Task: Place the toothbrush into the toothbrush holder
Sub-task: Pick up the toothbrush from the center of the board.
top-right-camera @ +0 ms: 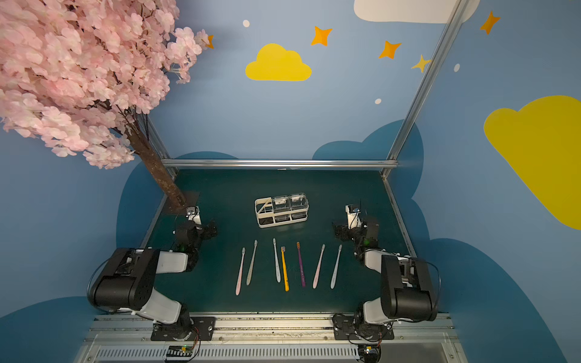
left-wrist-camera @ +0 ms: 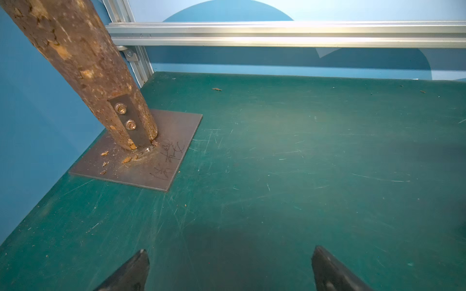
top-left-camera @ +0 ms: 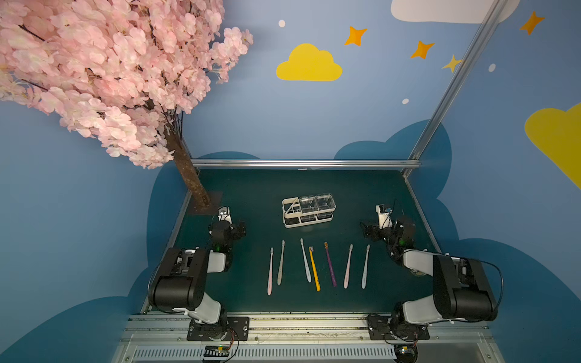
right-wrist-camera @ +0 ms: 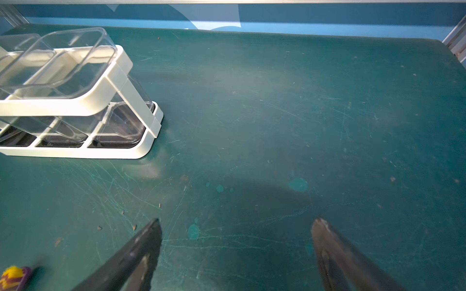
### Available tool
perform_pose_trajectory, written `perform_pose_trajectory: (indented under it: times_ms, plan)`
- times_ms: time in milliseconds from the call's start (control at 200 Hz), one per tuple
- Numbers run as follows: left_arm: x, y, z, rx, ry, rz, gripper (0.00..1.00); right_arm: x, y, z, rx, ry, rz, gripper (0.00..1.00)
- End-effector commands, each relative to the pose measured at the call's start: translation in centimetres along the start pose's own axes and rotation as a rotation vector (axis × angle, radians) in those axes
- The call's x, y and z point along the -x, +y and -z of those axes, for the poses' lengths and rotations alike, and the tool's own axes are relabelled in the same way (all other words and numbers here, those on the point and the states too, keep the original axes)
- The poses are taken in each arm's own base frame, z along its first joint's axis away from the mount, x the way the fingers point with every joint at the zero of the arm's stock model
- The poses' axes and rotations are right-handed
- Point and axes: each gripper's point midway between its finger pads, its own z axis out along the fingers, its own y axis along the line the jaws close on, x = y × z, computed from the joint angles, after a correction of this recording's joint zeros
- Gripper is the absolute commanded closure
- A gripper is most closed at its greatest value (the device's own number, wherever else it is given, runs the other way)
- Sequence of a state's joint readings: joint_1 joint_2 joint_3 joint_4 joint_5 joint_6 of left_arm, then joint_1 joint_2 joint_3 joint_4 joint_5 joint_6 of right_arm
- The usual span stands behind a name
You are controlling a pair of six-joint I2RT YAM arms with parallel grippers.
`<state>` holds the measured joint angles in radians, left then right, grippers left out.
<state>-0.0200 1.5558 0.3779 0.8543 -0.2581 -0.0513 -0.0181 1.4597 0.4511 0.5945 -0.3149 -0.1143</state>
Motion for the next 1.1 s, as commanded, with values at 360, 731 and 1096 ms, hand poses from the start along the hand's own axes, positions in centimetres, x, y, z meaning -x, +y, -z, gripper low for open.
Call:
perform_pose_trajectory:
  times_ms: [360, 731, 1096]
  plan:
    - [0.8, -0.2, 0.1, -0.01, -0.019, 0.006, 0.0, 0.5, 0.1, 0.0, 0.002, -0.017, 0.019, 0.07]
    - [0.8, -0.2, 0.1, -0.01, -0.02, 0.005, 0.0, 0.6, 0.1, 0.0, 0.002, -0.017, 0.019, 0.07]
    - [0.9, -0.1, 0.3, -0.009, -0.028, 0.005, 0.0, 1.7, 0.3, 1.0, -0.023, -0.032, 0.016, 0.07]
